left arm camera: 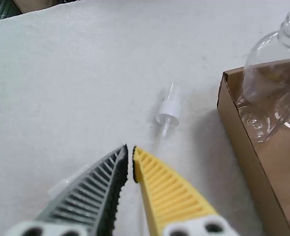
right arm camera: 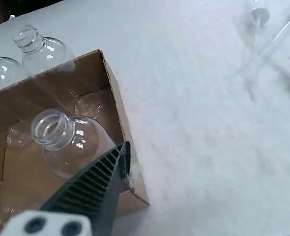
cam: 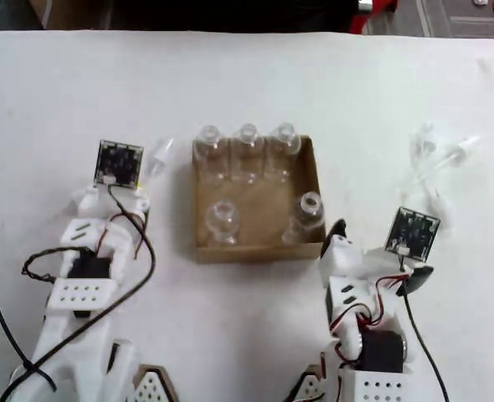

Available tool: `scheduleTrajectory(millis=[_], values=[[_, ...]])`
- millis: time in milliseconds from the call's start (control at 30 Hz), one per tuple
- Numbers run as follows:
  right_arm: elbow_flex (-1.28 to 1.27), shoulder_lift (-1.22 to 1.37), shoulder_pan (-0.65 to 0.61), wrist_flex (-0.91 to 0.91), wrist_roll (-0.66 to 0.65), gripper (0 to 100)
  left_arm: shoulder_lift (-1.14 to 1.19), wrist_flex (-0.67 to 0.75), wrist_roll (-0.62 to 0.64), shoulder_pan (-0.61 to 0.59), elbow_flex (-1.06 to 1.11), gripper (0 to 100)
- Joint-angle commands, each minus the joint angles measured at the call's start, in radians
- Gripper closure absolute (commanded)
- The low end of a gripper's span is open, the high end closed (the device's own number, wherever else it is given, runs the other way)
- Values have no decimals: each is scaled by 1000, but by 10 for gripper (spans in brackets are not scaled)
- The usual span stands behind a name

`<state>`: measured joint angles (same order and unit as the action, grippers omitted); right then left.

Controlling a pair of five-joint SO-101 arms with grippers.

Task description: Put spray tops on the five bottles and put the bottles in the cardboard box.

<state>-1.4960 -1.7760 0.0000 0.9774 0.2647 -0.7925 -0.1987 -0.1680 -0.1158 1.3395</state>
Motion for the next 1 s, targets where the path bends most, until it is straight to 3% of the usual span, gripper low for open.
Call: scheduleTrajectory(millis=[0,133,267,400,767,967], values=[[40,2,18,-58,8,532,7,32,-12,-5,-9,976],[-3,2,94,-163,8,736,7,32,-9,-7,-9,976],[-107,2,194,-456,-5,988,7,29,-11,-5,-9,976],[-196,13,254,-664,9,975,7,28,-12,-2,-9,976],[-195,5,262,-602,3,984,2,26,-12,-2,-9,976],[-192,5,205,-550,-120,984,5,26,-14,-1,-9,976]])
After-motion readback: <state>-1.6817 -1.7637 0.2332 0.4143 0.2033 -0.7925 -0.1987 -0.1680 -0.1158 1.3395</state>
